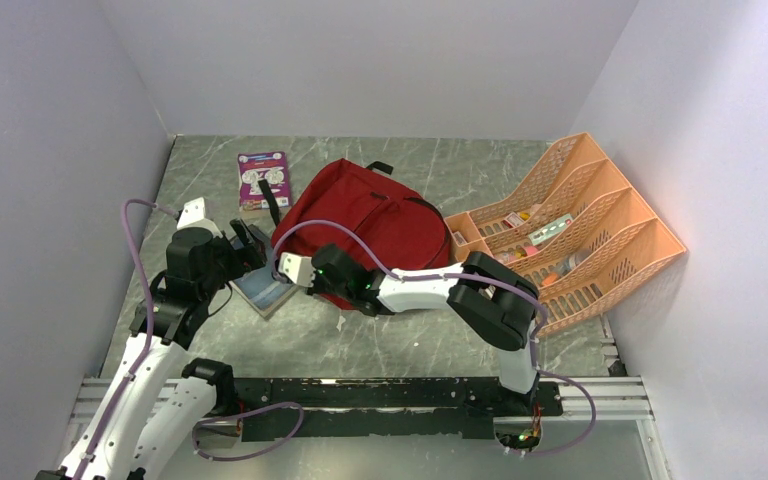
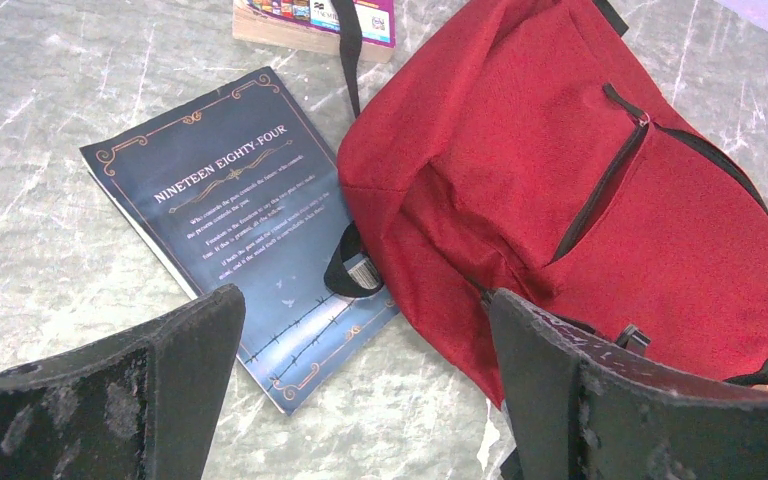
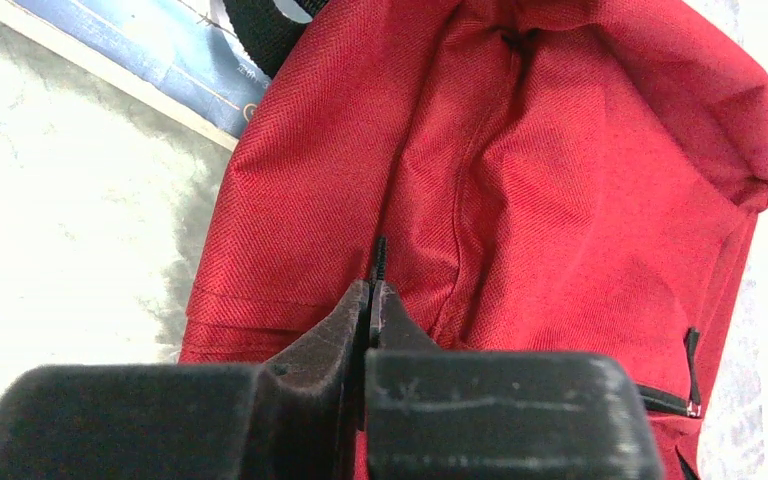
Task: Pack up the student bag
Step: Unzip the student bag at the center of the board.
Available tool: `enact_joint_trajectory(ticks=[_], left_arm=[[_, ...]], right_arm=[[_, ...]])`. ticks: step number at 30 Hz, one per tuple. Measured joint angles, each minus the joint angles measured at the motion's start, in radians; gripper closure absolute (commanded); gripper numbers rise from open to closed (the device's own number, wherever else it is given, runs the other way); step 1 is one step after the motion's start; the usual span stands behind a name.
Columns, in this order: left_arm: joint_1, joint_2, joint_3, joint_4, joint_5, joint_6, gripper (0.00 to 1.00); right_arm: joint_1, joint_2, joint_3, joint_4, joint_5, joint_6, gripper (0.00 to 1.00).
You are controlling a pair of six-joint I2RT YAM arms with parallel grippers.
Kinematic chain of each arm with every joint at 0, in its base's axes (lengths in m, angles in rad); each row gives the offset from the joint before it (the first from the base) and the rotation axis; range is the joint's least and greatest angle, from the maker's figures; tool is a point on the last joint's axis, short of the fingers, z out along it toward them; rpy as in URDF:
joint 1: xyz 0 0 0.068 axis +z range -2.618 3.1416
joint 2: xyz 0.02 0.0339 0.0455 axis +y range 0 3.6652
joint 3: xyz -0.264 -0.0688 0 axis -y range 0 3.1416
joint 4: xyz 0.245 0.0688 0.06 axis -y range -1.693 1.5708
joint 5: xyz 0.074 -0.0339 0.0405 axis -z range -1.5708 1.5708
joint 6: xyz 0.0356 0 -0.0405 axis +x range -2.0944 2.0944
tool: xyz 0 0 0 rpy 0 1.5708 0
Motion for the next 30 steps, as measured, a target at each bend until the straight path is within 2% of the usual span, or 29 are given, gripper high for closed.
enact_joint_trajectory(ticks=[14,25,30], left_arm=[[0.0,-0.004,0.0,0.002,0.002,0.0,0.03],[0.001,0.073,-0.01,0.03,0.063,0.0,0.03],[0.001,0.087,-0.027,0.056,0.11,0.0,0.04]], right_arm=[[-0.001,-0.089,-0.076,0.071,-0.011,0.17,1.0],[-0.004,-0.19,-0.288,0.304,0.01,0.434,0.99],[-0.006,-0.199,-0.33,0.376,0.004,0.518,0.97]])
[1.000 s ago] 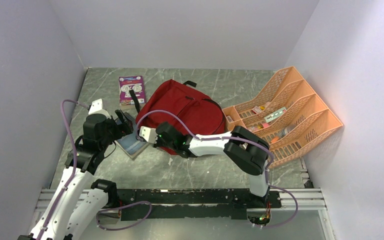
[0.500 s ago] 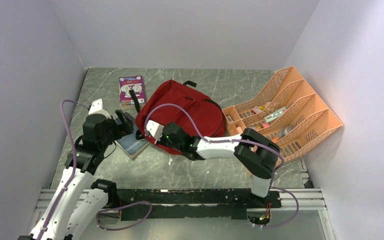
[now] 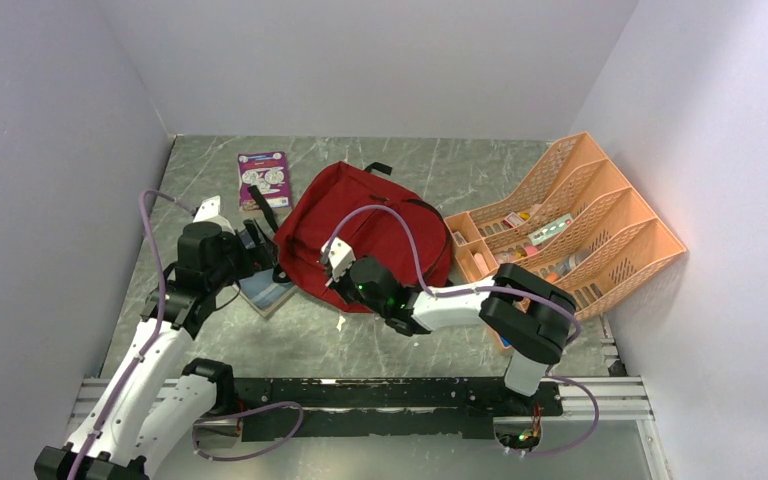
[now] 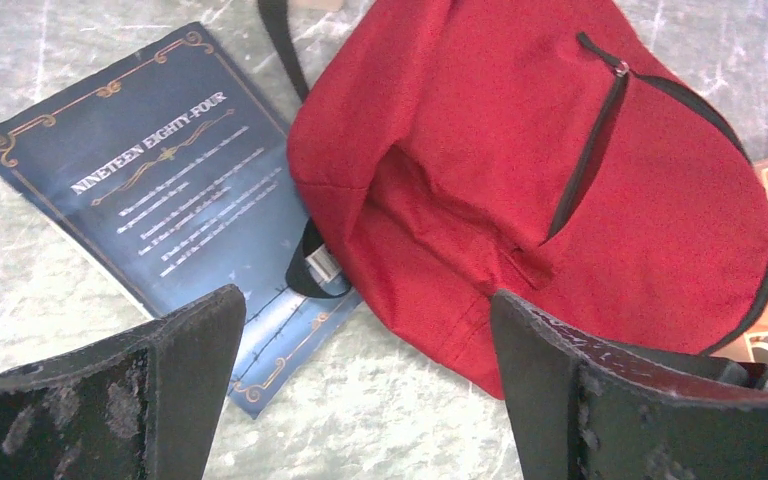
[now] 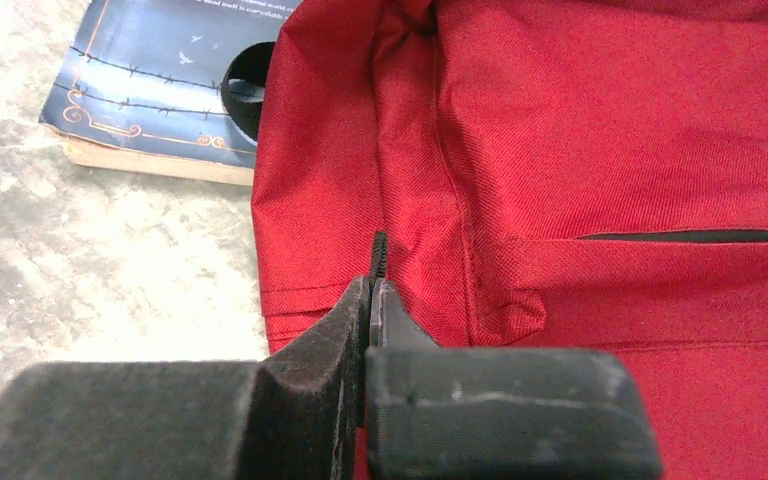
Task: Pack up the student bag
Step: Unzip the student bag at the center of the board.
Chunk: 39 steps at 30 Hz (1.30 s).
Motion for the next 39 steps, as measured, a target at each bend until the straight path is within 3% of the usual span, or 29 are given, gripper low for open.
enact_joint_trajectory(ticks=[7,12,16,22,26,31,33,35,39], left_arm=[[0.0,0.009,-0.012,0.044,0.06,-0.005,0.05],[0.0,0.016,-0.018,0.044,0.07,-0.005,0.05],[0.0,0.016,-0.018,0.044,0.072,-0.005,0.05],[0.0,0.016,-0.018,0.043,0.073,-0.005,0.05],[0.0,0.016,-0.018,0.043,0.072,-0.005,0.05],[0.0,0.016,-0.018,0.043,0.073,-0.005,0.05],[0.0,0.016,-0.018,0.043,0.073,-0.005,0.05],[0.0,0.016,-0.018,0.043,0.073,-0.005,0.05],[0.0,0.016,-0.018,0.043,0.072,-0.005,0.05]], right_arm=[[0.0,-0.015,-0.031,0.035,0.006,0.033,0.96],[-0.002,-0.017,-0.037,0.04,0.01,0.034,0.88],[-0.004,-0.017,-0.037,0.041,0.011,0.033,1.0],[-0.007,-0.017,-0.037,0.041,0.012,0.033,1.0],[-0.007,-0.017,-0.037,0.04,0.012,0.033,0.86],[-0.007,-0.019,-0.037,0.038,0.017,0.031,0.77],[-0.007,-0.022,-0.037,0.034,0.019,0.031,0.81],[-0.008,-0.024,-0.037,0.033,0.02,0.029,1.0],[-0.009,-0.024,-0.038,0.033,0.019,0.03,1.0]])
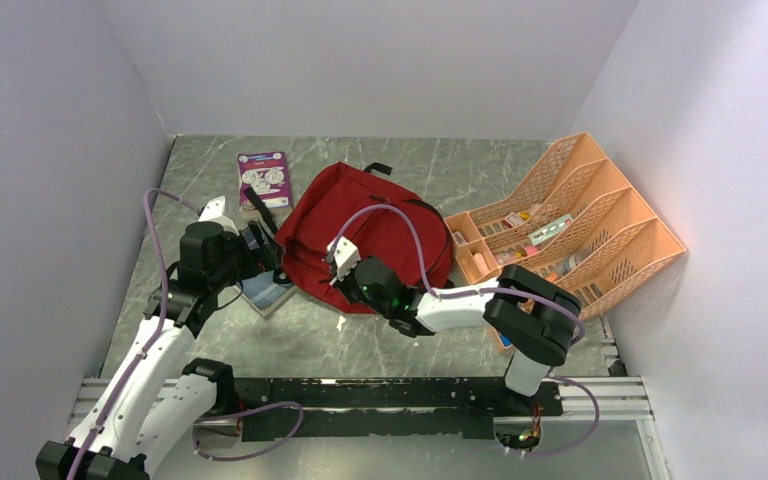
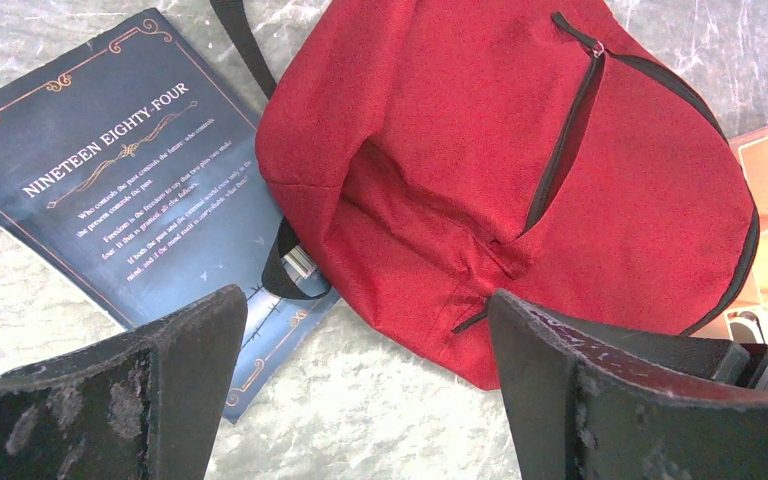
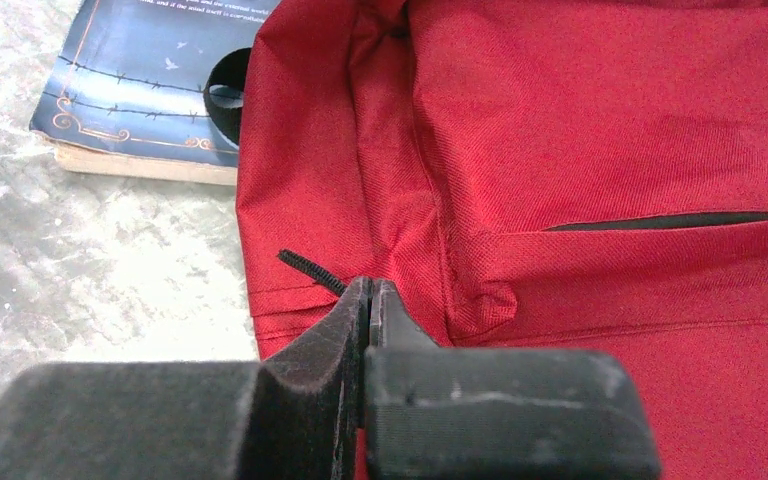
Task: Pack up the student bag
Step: Unzip the student bag at the center of the board.
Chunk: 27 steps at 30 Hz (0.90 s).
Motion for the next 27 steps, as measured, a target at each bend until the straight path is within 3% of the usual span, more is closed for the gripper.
enact_joint_trajectory(ticks=[11,27], left_arm=[[0.0,0.001,-0.016,0.002,0.017,0.0,0.07],[-0.016,0.053,-0.153,0.207,0.285,-0.079,0.19]], right_arm=[[-0.006,-0.035,-0.027,-0.01,0.014,0.032,1.0],[-0.011,-0.19,-0.167,0.04,0.094,0.436,1.0]])
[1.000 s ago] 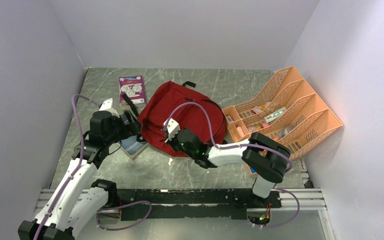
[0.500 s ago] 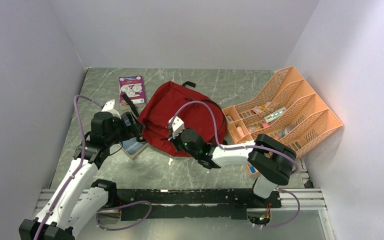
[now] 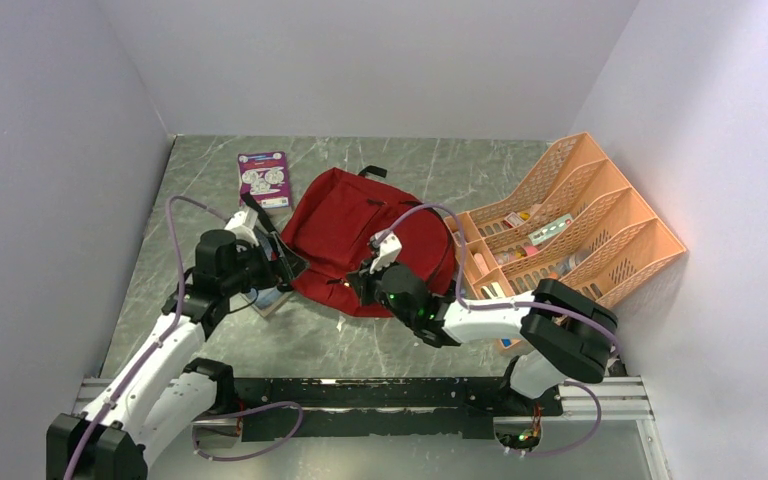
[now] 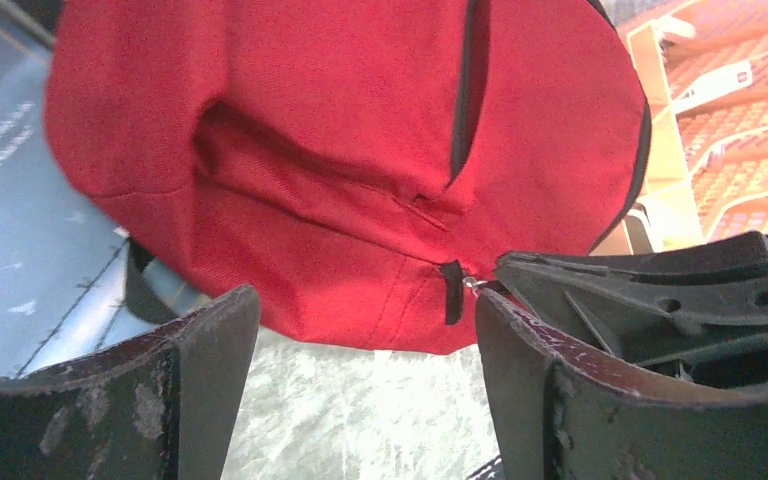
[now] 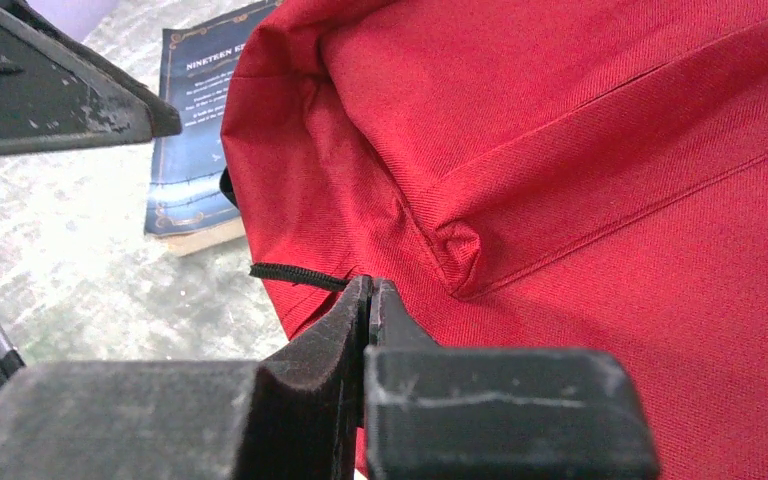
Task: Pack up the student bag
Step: Unzip the student bag at the center of the board.
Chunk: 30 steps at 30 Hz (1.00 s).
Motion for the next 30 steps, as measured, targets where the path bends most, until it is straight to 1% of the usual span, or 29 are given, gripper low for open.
enact_joint_trajectory(ticks=[4,10,14,20,25,30], left_arm=[[-0.063,0.04,-0.002,0.054,0.014,-0.002,0.22],[-0.198,0.109,-0.002,0.093,-0.001,-0.007,0.21],[-0.224,0.132,-0.021,0.129,-0.025,-0.047,0.16],[-0.255,0.182,-0.073,0.203,-0.09,-0.164,0.12],[-0.288,0.267,-0.066,0.227,-0.157,-0.253,0.11],[-0.333,0.36,-0.016,0.23,-0.227,-0.315,0.1]], right_arm=[[-0.002,-0.004,-0.011,0.02,0.01,0.064,1.0],[-0.005,-0.004,-0.026,0.029,0.011,0.117,1.0],[-0.006,-0.005,-0.033,0.038,0.011,0.134,1.0],[-0.006,-0.005,-0.051,0.055,0.01,0.143,1.0],[-0.006,-0.004,-0.065,0.089,-0.004,0.147,1.0],[-0.006,0.0,-0.073,0.128,-0.032,0.139,1.0]])
